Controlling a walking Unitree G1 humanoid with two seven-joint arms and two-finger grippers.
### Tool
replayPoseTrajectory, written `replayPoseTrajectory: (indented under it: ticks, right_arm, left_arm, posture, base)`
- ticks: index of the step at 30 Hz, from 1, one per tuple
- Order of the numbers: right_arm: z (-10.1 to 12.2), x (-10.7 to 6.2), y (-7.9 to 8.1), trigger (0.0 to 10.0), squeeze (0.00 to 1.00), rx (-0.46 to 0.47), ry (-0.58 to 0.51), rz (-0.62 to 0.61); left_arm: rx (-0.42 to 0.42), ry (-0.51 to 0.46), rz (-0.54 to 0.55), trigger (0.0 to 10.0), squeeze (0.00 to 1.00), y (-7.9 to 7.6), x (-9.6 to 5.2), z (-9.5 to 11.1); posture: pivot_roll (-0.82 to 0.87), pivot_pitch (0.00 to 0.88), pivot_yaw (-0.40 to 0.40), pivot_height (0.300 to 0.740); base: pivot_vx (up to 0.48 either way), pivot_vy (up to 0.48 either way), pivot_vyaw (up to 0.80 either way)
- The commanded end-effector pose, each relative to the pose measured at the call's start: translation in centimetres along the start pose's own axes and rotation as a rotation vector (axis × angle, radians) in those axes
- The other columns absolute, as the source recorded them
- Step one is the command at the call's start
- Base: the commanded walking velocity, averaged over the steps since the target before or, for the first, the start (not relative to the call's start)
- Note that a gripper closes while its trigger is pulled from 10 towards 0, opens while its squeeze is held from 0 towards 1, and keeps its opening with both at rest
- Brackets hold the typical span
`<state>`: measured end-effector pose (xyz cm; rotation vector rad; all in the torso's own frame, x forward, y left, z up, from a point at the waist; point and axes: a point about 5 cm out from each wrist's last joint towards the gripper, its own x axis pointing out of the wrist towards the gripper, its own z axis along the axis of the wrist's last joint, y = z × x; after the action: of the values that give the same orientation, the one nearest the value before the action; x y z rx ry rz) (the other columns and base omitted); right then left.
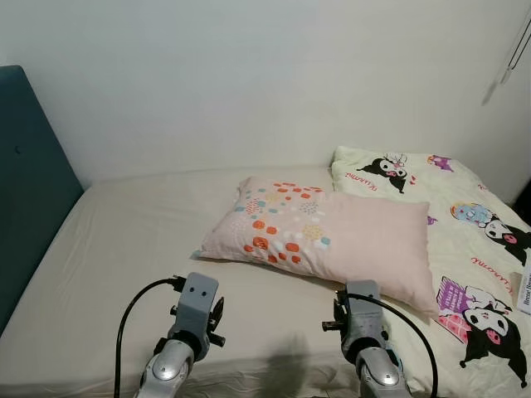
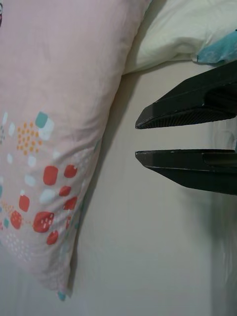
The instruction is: Clean up the room
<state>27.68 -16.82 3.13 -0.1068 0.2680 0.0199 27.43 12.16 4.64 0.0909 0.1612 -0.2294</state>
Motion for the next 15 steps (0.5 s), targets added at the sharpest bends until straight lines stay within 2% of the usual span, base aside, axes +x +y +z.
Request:
replayPoseTrajectory:
  ticks: [1,2,15]
  right_arm:
    - [-0.27,-0.14,0.32,10.0,0.0,-0.016,0.011,0.02]
    - [-0.28,-0.17,0.42,10.0,0.0,-0.018,0.011,0.03]
    - [-0.2,-0.11,0.2,10.0,0.0,-0.022,0.011,0.018]
  left_arm:
    - [-0.004,-0.004,-0.001,10.0,0.0,-0.03,-0.17,-0.07]
    - [-0.004,-0.003,-0.001,10.0,0.0,-0.06,-0.19,-0.09]
    - [0.0,0.007,-0.016,10.0,0.0,-0.35,-0.04,-0.03]
  posture:
    - [-0.04,0.049,-0.009,0.74]
    - [-0.04,0.048,-0.009,0.74]
    - [-0.04,0.05,-0.01,0.74]
  base:
    - [0.0,0.0,0.0]
    - [0.0,0.0,0.0]
    - [0.0,0.0,0.8]
